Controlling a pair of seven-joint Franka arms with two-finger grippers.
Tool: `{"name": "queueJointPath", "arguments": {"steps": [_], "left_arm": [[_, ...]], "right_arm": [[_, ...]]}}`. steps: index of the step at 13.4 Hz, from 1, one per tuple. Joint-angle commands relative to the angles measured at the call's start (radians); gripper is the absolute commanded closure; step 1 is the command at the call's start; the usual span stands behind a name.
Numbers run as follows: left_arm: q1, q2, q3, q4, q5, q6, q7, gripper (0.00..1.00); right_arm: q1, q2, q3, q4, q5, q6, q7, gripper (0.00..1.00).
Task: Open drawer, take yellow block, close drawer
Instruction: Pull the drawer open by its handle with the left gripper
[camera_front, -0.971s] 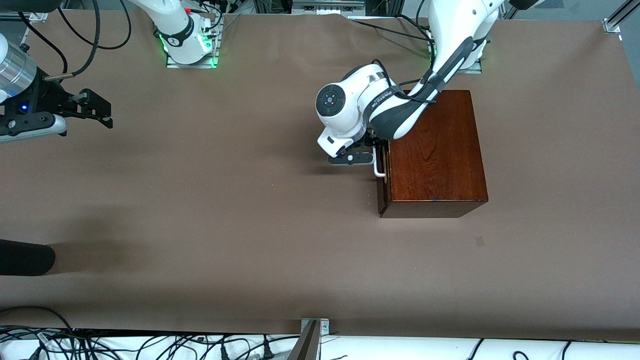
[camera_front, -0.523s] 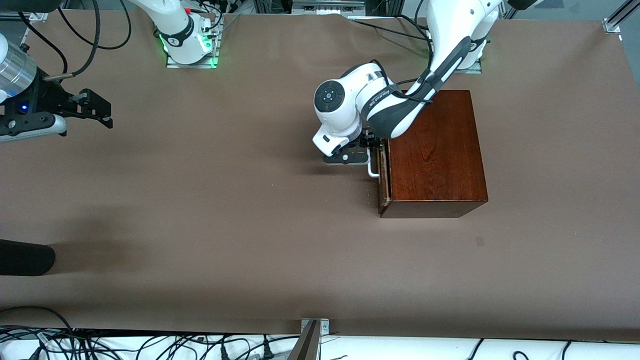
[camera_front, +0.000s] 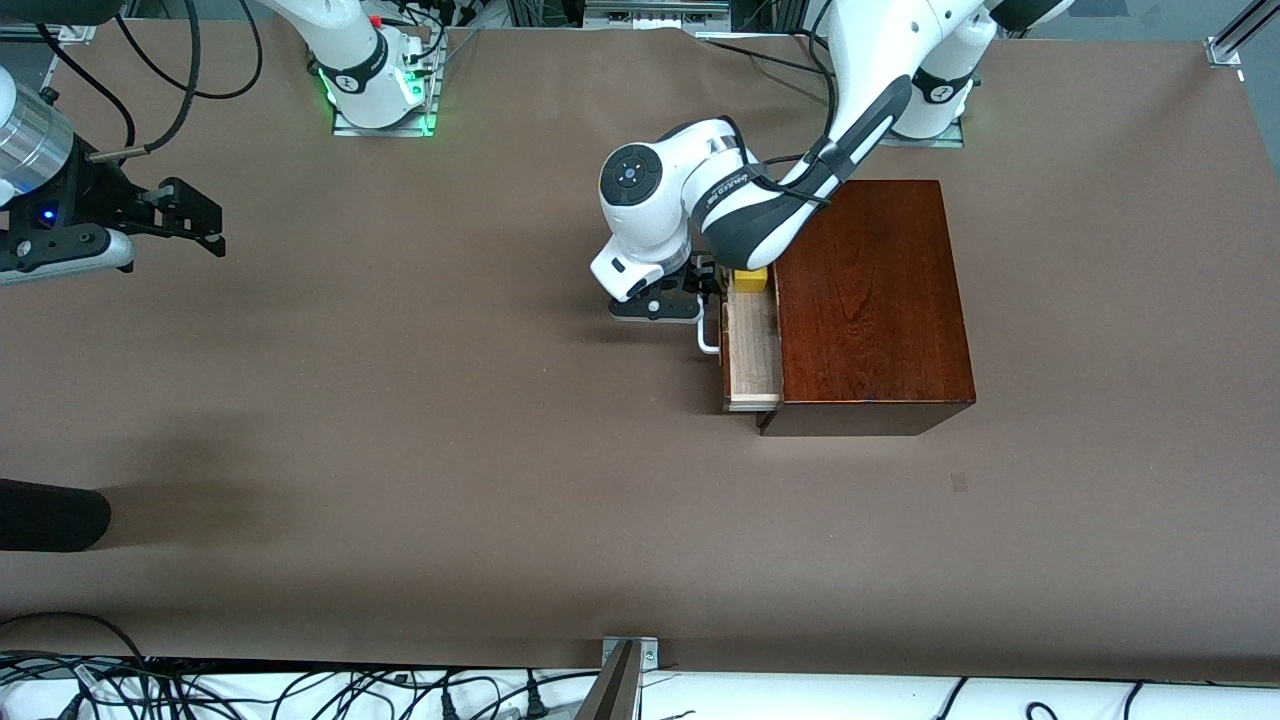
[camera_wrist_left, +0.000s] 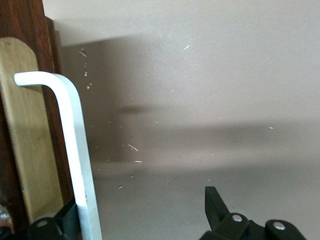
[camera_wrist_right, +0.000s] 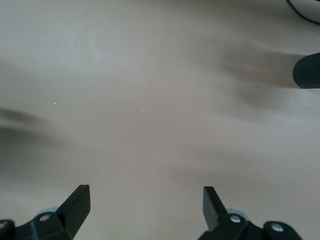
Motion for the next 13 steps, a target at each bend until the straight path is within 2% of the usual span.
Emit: {"name": "queueJointPath", "arguments": {"steps": [1,7,11,13], "left_arm": [[-0.029,0.036,-0.006,0.047,0.005,0.049,-0.011,0.0],[-0.028,-0.005,-0.008,0.078,0.007,0.033,-0.002,0.0],[-0.002,-0.112,-0.009,0.079,-0.013,-0.115,0.0,0.0],[0.035,-0.183,-0.013,0.1,-0.12,-0.196,0.008,0.0]], "right_arm": [[0.001,-0.004,0.0,0.008,0.003,-0.003,-0.002,0.0],[0.001,-0.004,0.0,0.008,0.003,-0.003,-0.002,0.0],[0.001,-0.004,0.0,0.008,0.003,-0.003,-0.003,0.0],[0.001,-0.004,-0.001,0.008,0.003,-0.005,-0.005,0.0]]}}
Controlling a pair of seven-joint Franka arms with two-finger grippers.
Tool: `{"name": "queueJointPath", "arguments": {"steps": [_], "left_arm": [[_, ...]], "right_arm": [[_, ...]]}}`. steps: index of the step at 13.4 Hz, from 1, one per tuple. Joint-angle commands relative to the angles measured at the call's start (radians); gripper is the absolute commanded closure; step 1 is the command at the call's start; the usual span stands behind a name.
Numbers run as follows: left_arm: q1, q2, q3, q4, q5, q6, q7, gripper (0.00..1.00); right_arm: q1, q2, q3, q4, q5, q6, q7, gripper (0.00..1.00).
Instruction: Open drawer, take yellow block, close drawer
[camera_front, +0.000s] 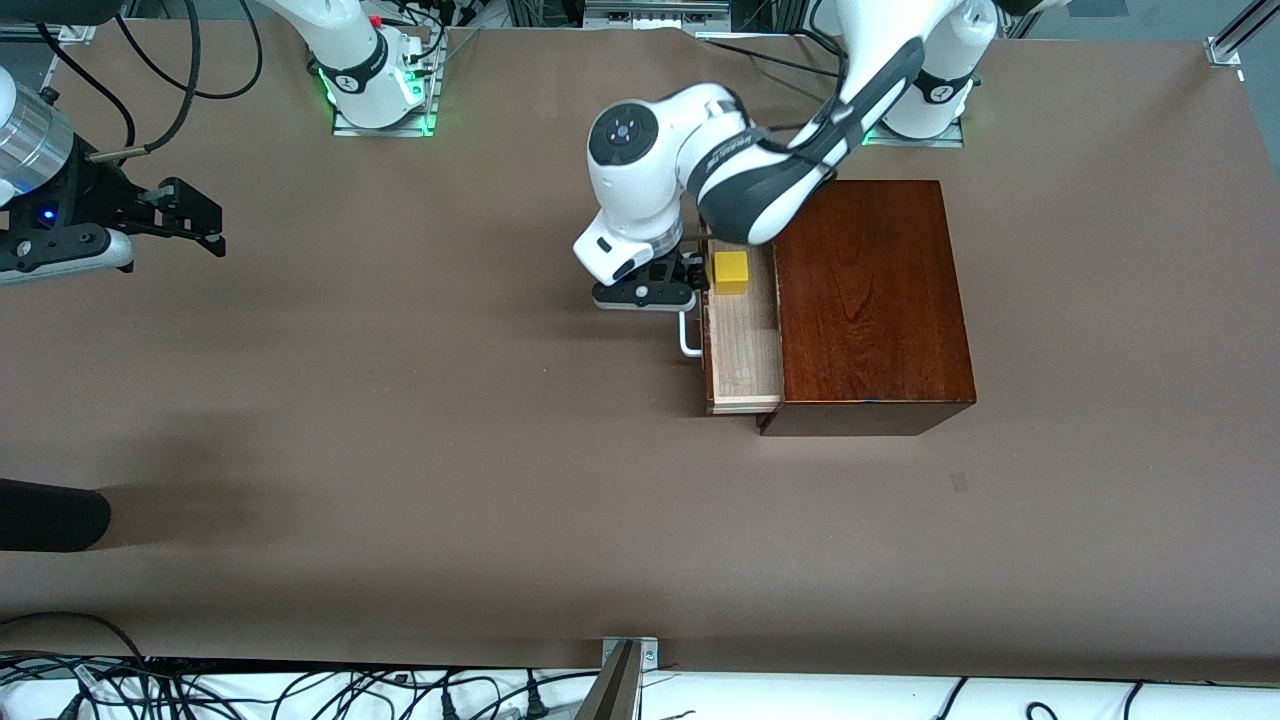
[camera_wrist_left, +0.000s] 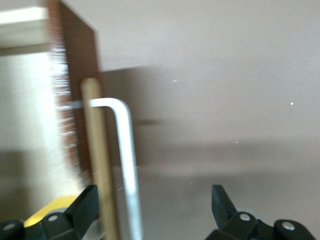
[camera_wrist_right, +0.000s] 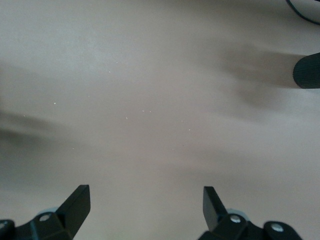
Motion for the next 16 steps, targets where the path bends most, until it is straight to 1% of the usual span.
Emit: {"name": "queueJointPath", "arguments": {"steps": [1,4,5,6,7,8,9,11,12,13,14,16], "left_arm": [[0.054,-0.125,-0.001,0.047,-0.101,-0.149,0.028,0.0],[0.13,-0.129,0.002,0.205,-0.097,-0.436,0.172,0.0],[0.187,-0.13,0.003,0.22,-0.097,-0.499,0.239,0.0],[0.248,-0.141,0.001,0.226,-0.107,-0.524,0.325,0.0],[0.306,-0.187,0.007,0.208,-0.127,-0.52,0.452,0.0],[0.351,-0.222,0.037,0.185,-0.155,-0.506,0.595,0.0],[0.342,-0.262,0.144,0.152,-0.199,-0.482,0.701,0.0],[0.248,-0.345,0.396,0.08,-0.322,-0.434,0.877,0.0],[0.232,-0.369,0.456,0.049,-0.339,-0.42,0.969,0.0],[0.238,-0.391,0.469,0.023,-0.339,-0.399,1.026,0.0],[0.242,-0.435,0.489,-0.037,-0.341,-0.347,1.038,0.0],[0.243,-0.564,0.545,-0.202,-0.342,-0.165,1.035,0.0]], "right_arm": [[0.001,-0.004,0.0,0.008,0.003,-0.012,0.0,0.0],[0.003,-0.003,0.003,0.008,0.003,-0.002,0.0,0.0],[0.004,-0.003,0.003,0.01,0.005,0.0,0.0,0.0],[0.012,-0.001,0.005,0.022,0.012,-0.002,0.001,0.0],[0.018,-0.001,0.003,0.028,0.031,-0.003,0.001,0.0],[0.018,-0.001,0.003,0.027,0.07,-0.002,-0.002,0.0],[0.017,0.013,0.003,0.026,0.125,-0.005,-0.006,0.0],[0.026,0.017,0.005,0.026,0.207,-0.009,-0.005,0.0],[0.036,0.016,0.005,0.025,0.227,-0.016,-0.008,0.0],[0.058,0.014,0.006,0.022,0.227,-0.017,-0.009,0.0],[0.081,0.013,0.009,0.022,0.221,-0.031,-0.006,0.0],[0.092,0.014,0.022,0.023,0.236,-0.075,-0.006,0.0]]}}
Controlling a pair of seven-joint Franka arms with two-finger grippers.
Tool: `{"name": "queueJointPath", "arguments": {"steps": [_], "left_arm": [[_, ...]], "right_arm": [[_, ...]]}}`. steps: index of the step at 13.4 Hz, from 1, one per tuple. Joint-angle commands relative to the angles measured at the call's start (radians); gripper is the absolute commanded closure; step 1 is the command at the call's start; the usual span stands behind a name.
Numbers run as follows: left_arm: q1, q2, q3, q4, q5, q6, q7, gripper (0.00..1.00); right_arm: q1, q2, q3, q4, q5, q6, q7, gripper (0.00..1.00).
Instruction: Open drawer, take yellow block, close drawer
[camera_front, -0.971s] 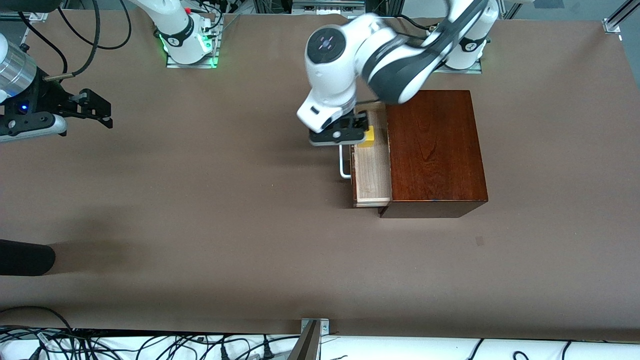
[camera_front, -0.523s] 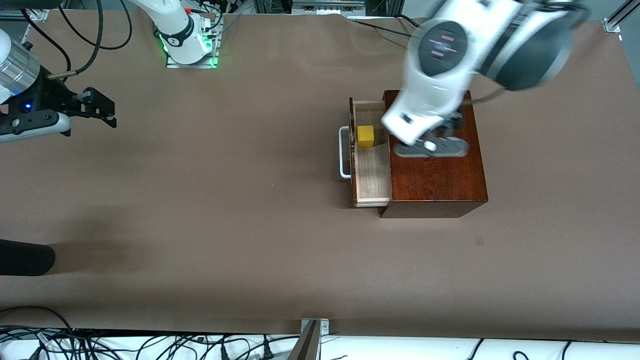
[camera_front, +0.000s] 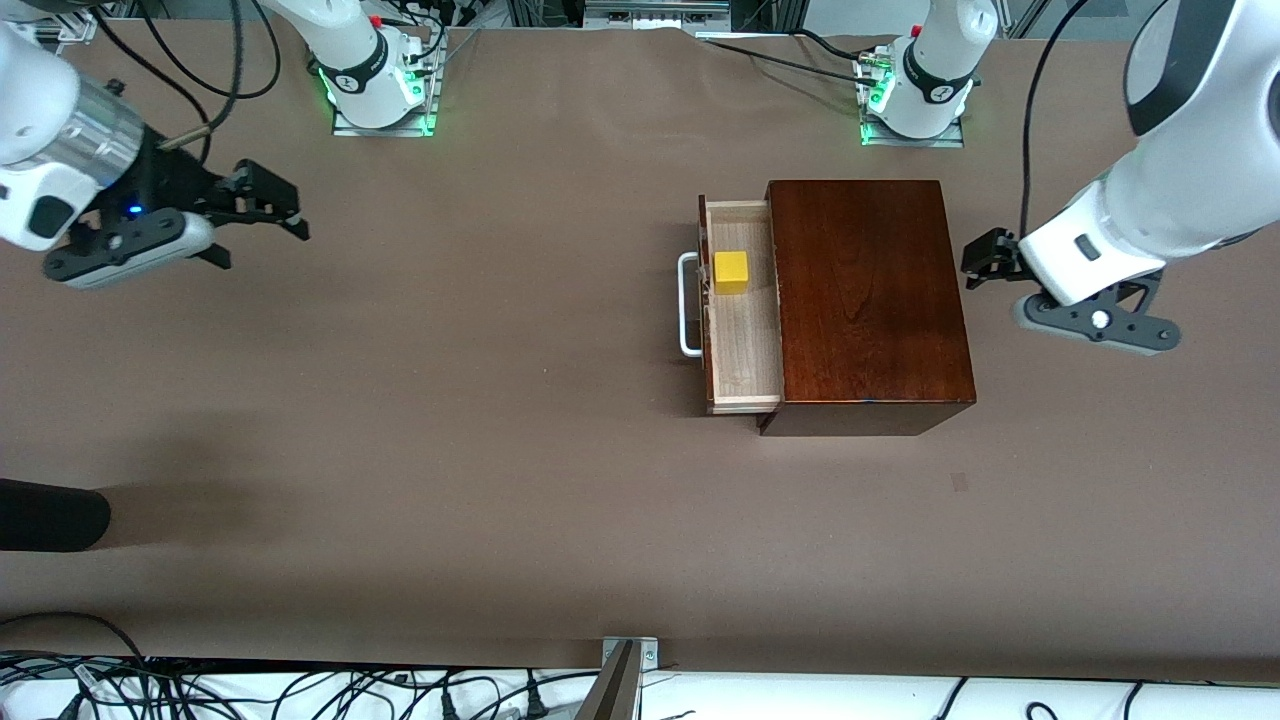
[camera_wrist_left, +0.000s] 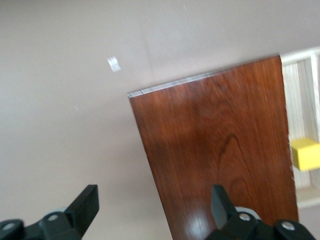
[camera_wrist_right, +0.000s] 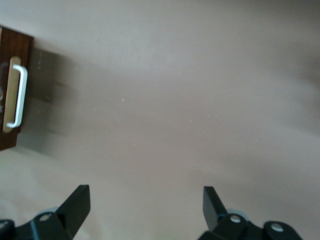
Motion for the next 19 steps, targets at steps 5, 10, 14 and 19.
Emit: {"name": "queueJointPath", "arguments": {"steps": [5,10,14,19], "left_arm": [[0.059,-0.214,0.079,-0.29,-0.021,0.197,0.023,0.0],[0.058,-0.215,0.067,-0.284,-0.007,0.189,-0.031,0.0],[0.067,-0.195,0.079,-0.271,-0.007,0.193,-0.031,0.0],[0.067,-0.198,0.069,-0.269,-0.007,0.182,-0.032,0.0]], "right_arm": [[0.187,0.069,0.08,0.015,0.015,-0.037,-0.017,0.0],[0.428,0.161,0.097,0.019,-0.016,0.093,-0.113,0.0],[0.568,0.386,0.111,0.216,-0.062,0.24,-0.238,0.0],[0.636,0.594,0.111,0.411,-0.065,0.34,-0.372,0.0]]}}
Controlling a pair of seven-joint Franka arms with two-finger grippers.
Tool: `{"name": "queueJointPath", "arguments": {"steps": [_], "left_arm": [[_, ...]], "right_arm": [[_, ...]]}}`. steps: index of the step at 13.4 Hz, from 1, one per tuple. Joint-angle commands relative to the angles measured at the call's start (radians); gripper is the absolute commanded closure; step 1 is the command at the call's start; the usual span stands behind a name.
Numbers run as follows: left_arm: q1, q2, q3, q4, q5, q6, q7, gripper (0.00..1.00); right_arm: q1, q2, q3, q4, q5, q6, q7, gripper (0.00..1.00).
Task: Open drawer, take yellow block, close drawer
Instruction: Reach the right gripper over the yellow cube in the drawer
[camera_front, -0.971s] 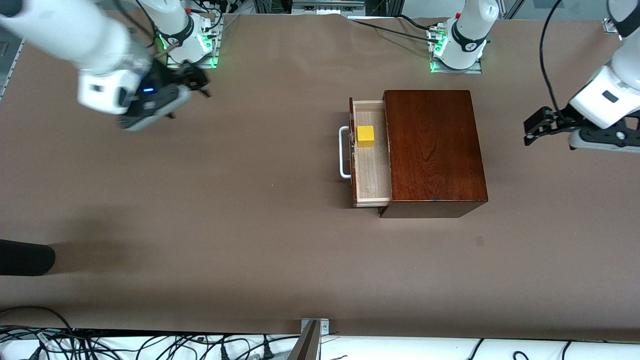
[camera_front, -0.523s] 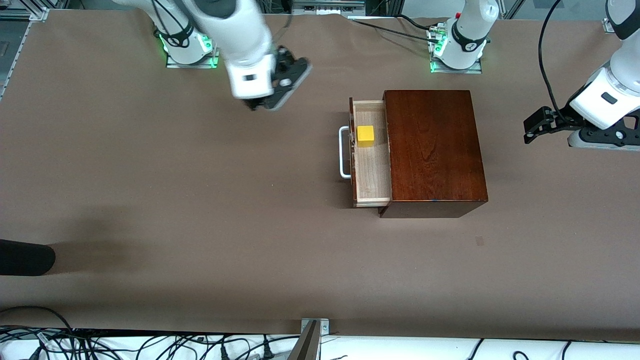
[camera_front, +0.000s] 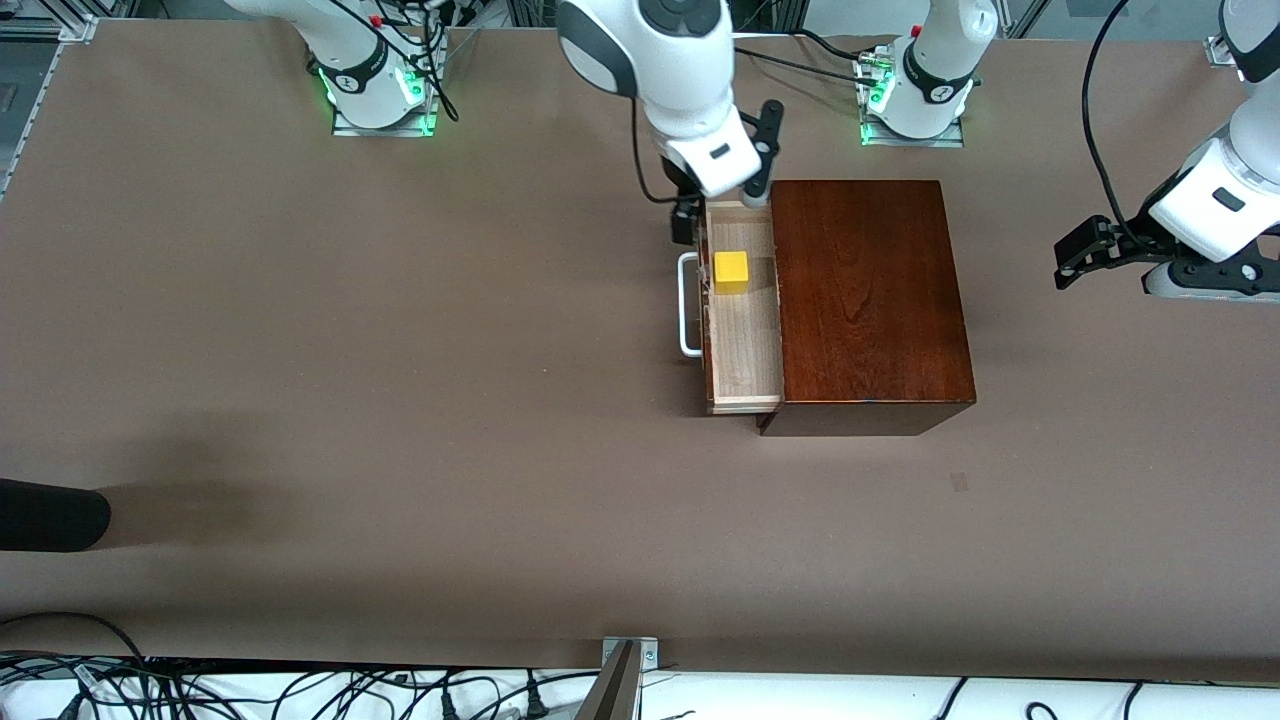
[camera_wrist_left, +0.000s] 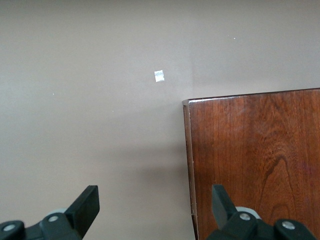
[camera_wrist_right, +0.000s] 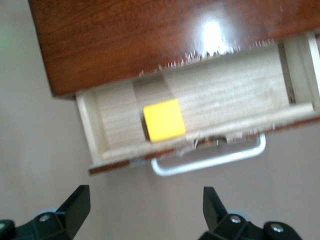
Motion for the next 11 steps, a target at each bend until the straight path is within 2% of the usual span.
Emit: {"name": "queueJointPath", "arguments": {"steps": [1,6,11], "left_arm": [[0.006,-0.01,-0.009,-0.004,-0.008,0.0,-0.004,0.0],[0.005,-0.01,-0.01,0.003,-0.008,-0.018,-0.004,0.0],[0.003,-0.01,-0.01,0.004,-0.011,-0.037,-0.013,0.0]], "right_arm": [[0.028,0.084,-0.006,0.092,-0.01,0.026,-0.027,0.0],[0.069,0.15,-0.007,0.095,-0.112,0.112,-0.07,0.0],[0.071,0.206,-0.009,0.095,-0.161,0.152,-0.126,0.0]]}}
